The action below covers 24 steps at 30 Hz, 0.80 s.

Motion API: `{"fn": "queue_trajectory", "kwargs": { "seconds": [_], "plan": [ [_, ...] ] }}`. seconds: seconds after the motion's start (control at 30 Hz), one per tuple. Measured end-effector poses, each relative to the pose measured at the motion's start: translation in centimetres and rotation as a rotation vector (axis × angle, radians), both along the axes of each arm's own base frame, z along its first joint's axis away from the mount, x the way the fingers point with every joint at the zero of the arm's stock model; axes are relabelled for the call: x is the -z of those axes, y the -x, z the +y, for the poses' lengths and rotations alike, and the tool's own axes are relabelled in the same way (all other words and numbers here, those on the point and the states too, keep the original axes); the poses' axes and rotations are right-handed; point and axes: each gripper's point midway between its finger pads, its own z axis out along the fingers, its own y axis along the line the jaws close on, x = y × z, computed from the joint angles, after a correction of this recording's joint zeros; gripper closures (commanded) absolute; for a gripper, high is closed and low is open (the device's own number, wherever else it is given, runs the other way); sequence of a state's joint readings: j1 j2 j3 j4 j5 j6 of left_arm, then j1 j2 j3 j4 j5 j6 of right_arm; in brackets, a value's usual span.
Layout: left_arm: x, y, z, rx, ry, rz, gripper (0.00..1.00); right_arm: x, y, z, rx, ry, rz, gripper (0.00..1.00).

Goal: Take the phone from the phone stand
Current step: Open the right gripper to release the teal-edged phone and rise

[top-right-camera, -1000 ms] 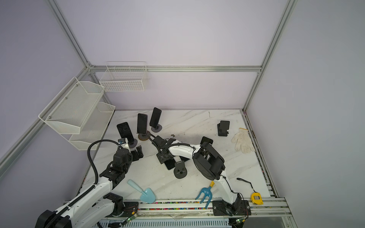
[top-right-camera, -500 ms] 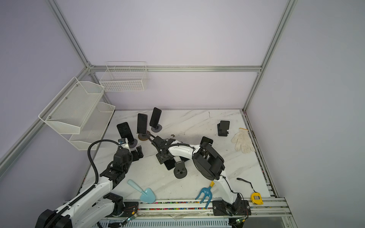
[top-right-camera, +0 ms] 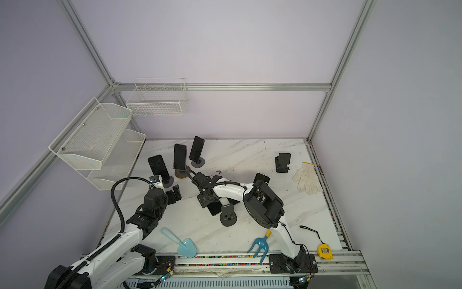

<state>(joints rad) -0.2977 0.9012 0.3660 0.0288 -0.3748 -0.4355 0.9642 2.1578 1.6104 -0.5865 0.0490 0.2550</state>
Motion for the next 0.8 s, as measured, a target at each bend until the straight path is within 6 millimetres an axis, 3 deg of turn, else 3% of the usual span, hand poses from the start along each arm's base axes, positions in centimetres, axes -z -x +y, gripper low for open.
{"fn": "queue_trajectory", "kwargs": {
  "seconds": [0.17, 0.27, 0.37, 0.53, 0.63, 0.7, 0.8],
  "plan": [
    [0.0, 0.0, 0.0, 0.0, 0.0, 0.0, 0.0, -0.4, 0.0, 0.2, 0.012, -0.017, 0.0, 0.09],
    [0.0, 0.0, 0.0, 0.0, 0.0, -0.001, 0.0, -1.7, -0.3, 0.4, 0.045, -0.051, -0.014, 0.09],
    [0.0, 0.0, 0.0, 0.0, 0.0, 0.0, 0.0, -5.2, -1.1, 0.9, 0.084, -0.126, -0.07, 0.09],
    [-0.2, -0.1, -0.1, 0.002, 0.003, -0.007, 0.01, -14.2, -2.0, 0.8, 0.13, -0.288, -0.211, 0.08],
    [-0.1, -0.1, -0.1, 0.003, 0.003, -0.007, 0.01, -18.3, -1.9, -0.1, 0.135, -0.343, -0.272, 0.07],
    [-0.2, -0.1, -0.1, 0.004, 0.004, -0.007, 0.0, -19.2, -1.3, -0.8, 0.134, -0.348, -0.277, 0.03],
    [-0.2, -0.1, -0.1, 0.004, 0.004, -0.007, 0.0, -18.3, 0.0, -2.0, 0.127, -0.292, -0.251, 0.03]
  ]
}}
